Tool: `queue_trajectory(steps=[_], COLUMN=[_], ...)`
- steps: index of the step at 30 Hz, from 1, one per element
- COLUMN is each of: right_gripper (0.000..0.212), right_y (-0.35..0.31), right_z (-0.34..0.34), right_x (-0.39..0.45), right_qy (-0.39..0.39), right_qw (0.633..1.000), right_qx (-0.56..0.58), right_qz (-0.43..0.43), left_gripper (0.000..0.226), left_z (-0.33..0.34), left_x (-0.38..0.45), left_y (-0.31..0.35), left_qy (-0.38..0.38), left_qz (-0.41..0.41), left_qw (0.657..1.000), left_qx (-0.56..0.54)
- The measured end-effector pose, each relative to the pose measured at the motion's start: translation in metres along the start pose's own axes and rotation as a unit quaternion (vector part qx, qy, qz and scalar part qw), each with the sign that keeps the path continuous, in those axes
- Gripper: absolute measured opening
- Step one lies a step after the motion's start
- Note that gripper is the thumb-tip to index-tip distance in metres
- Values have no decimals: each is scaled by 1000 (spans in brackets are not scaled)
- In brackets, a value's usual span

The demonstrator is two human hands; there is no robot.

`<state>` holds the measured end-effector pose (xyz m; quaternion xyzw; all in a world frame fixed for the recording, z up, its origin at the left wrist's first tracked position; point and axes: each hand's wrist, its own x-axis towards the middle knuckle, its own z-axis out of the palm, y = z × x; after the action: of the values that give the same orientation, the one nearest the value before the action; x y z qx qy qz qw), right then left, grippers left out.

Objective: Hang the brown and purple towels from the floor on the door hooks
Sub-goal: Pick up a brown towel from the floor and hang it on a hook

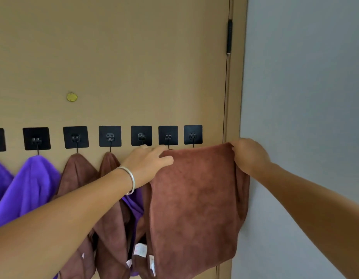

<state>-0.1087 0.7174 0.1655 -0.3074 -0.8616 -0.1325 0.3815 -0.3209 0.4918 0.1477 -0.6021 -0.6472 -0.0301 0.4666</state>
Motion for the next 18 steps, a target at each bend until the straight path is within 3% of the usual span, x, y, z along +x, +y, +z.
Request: queue_trajectory(steps=[2, 4, 6, 8, 10, 13, 15, 18], right_gripper=[31, 21, 12, 25, 31, 25, 16, 20], right_y=[-2, -1, -3, -8, -13, -18, -21, -19], right_z=[-2, -2, 2, 9, 20, 31, 38, 45], right_x=[6, 13, 24, 34, 42, 48, 50, 52], right_qy=[9, -7, -50, -64, -30, -56, -57, -56], right_qw=[999, 994, 990, 989, 991, 994, 991, 992], right_qx=[9, 12, 59, 74, 58, 31, -32, 9], right_qz=[-49, -108, -114, -113, -114, -90, -118, -110], left_gripper=[43, 55, 65, 61, 54, 61, 63, 47], left_z=[2, 9, 11, 12, 13, 17, 21, 28], left_x=[11, 25, 40, 54, 65, 76, 80, 83], left_y=[-1, 0, 1, 4, 6, 9, 10, 11], left_qy=[-10, -37, -64, -83, -99, -92, -99, -141], left_qz=[0, -39, -71, -94, -102, -68, -16, -7], left_qw=[1000, 998, 995, 991, 988, 988, 989, 978], left_qx=[30, 14, 16, 37, 67, 99, 109, 154])
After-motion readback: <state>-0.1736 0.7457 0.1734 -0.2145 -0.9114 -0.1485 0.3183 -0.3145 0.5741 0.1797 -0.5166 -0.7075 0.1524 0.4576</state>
